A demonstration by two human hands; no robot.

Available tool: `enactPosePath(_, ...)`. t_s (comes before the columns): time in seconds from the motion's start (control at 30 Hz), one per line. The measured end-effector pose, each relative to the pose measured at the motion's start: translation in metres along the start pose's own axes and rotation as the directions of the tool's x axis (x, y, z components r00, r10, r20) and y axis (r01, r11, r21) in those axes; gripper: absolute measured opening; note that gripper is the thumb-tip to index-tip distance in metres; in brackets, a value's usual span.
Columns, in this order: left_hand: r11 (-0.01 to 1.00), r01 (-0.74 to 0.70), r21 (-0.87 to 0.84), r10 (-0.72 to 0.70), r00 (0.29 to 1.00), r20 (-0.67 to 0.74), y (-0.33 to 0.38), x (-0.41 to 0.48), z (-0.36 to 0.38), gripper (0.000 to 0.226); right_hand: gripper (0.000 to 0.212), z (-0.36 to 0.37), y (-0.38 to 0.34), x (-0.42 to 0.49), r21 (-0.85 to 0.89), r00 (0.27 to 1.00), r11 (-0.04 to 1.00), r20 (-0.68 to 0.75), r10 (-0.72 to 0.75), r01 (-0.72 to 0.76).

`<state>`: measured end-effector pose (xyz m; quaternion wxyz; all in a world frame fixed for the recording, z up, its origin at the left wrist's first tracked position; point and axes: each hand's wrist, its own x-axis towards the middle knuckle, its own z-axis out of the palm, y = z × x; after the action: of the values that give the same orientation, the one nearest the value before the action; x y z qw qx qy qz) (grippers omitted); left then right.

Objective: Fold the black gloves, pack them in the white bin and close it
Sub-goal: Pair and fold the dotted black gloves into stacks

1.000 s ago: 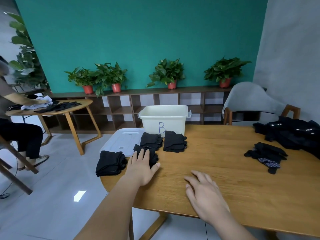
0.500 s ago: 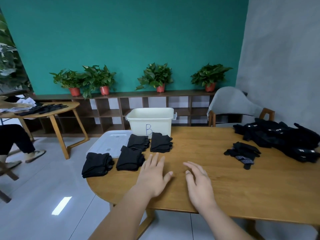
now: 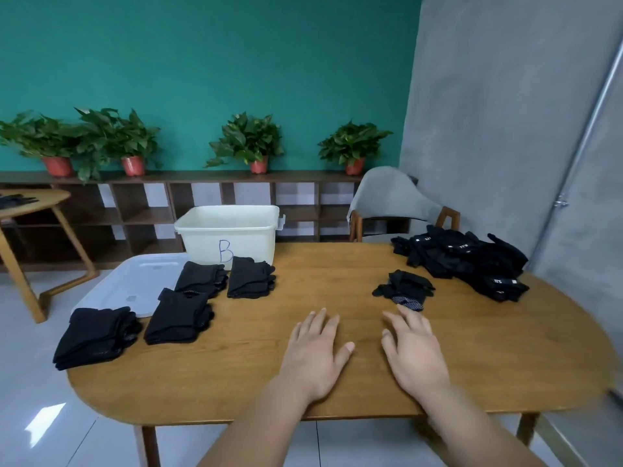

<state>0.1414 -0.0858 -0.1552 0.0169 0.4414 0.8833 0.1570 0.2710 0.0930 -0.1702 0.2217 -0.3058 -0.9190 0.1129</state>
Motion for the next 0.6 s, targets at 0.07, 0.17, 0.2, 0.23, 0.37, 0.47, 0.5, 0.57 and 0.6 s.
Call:
enactPosePath(0.07,0.999,-0.026,0.021,0.026,1.000,-0.012,0.006,0.003,0.009,0.074,0.053,-0.002,0.008,0.006,-0.131,1.000,0.991,0.001,-0.002,0.002)
enactPosePath(0.17,0.998,-0.041,0.045,0.041,0.999,-0.016,0.009,0.003,0.018,0.076,0.056,0.000,0.010,0.015,-0.228,0.999,0.973,0.019,-0.034,0.037)
enactPosePath(0.2,0.998,-0.040,0.044,0.041,0.999,-0.019,0.009,0.003,0.020,0.076,0.057,0.001,0.010,0.020,-0.246,0.999,0.968,0.029,-0.038,0.044)
enactPosePath(0.23,0.998,-0.042,0.047,0.043,0.999,-0.023,0.009,0.003,0.021,0.076,0.058,0.003,0.009,0.025,-0.258,0.999,0.965,0.040,-0.036,0.045)
enactPosePath(0.37,0.997,-0.042,0.058,0.043,0.999,-0.022,0.010,0.004,0.022,0.075,0.063,0.012,0.009,0.049,-0.242,0.994,0.970,0.100,0.036,-0.011)
enactPosePath(0.47,0.998,-0.035,0.048,0.036,0.999,-0.027,0.010,0.005,0.022,0.074,0.074,0.021,0.014,0.062,-0.177,0.977,0.980,0.175,0.118,-0.087)
enactPosePath(0.5,0.999,-0.033,0.042,0.034,0.999,-0.030,0.010,0.006,0.022,0.074,0.076,0.022,0.016,0.064,-0.172,0.974,0.980,0.184,0.134,-0.102)
enactPosePath(0.57,0.999,-0.030,0.035,0.032,0.999,-0.033,0.009,0.006,0.022,0.074,0.076,0.023,0.017,0.062,-0.187,0.979,0.977,0.159,0.131,-0.100)
enactPosePath(0.6,0.999,-0.029,0.035,0.030,0.999,-0.035,0.009,0.006,0.022,0.074,0.073,0.023,0.017,0.060,-0.200,0.986,0.976,0.123,0.113,-0.087)
